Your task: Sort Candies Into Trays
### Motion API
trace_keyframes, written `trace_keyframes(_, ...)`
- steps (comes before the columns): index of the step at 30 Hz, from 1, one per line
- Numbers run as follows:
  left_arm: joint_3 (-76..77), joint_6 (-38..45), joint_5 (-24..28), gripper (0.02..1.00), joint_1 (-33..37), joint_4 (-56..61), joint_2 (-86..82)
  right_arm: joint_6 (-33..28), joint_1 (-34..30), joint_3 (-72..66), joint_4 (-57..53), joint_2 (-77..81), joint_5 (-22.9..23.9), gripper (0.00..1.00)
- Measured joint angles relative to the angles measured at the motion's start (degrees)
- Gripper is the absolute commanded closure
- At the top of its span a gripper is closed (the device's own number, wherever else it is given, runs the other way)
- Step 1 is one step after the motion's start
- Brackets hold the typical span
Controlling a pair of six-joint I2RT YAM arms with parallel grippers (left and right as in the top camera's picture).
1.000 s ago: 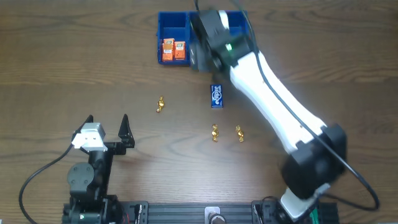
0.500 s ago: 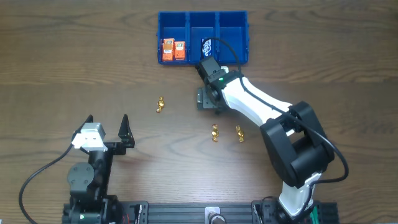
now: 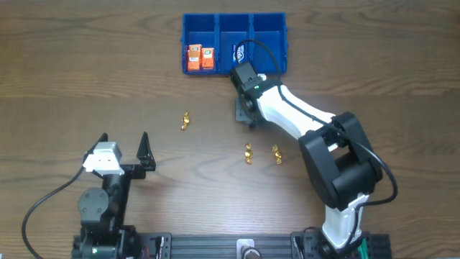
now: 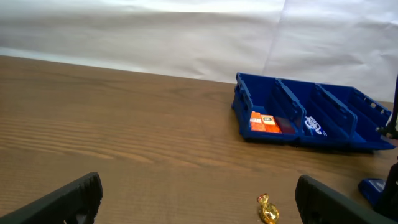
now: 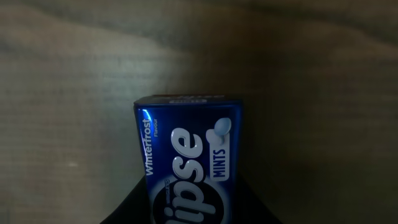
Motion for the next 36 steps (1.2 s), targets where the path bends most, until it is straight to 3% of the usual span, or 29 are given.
trace_keyframes(3,0.0,0.0,0.0,0.020,0.0,0.0,0.0,-0.6,1.4,8.8,-7.4,0.0,0.3,0.831)
trace_keyframes(7,0.0,0.0,0.0,0.020,0.0,0.0,0.1,-3.2,1.0,35.7,-19.6,0.9,3.0,0.836)
trace_keyframes(8,0.0,0.0,0.0,0.020,0.0,0.0,0.0,-4.1,0.1,45.5,-21.0,3.5,4.2,0.833)
trace_keyframes(11,0.0,0.0,0.0,0.023,0.0,0.0,0.0,-5.0,-1.4,57.8,-21.2,11.6,5.7,0.827)
trace_keyframes(20,0.0,0.0,0.0,0.020,0.0,0.0,0.0,-5.1,-3.6,58.1,-18.9,25.1,5.9,0.726)
trace_keyframes(22,0.0,0.0,0.0,0.020,0.0,0.0,0.0,-5.1,-3.5,58.1,-18.8,25.1,5.8,0.634)
trace_keyframes(24,0.0,0.0,0.0,0.020,0.0,0.0,0.0,-5.0,-3.6,58.1,-18.5,25.1,5.8,0.325)
trace_keyframes(29,0.0,0.0,0.0,0.020,0.0,0.0,0.0,-5.3,-3.6,58.1,-18.4,25.0,5.9,0.139)
trace_keyframes(36,0.0,0.0,0.0,0.020,0.0,0.0,0.0,-5.2,-1.8,58.4,-30.6,13.5,5.4,0.018)
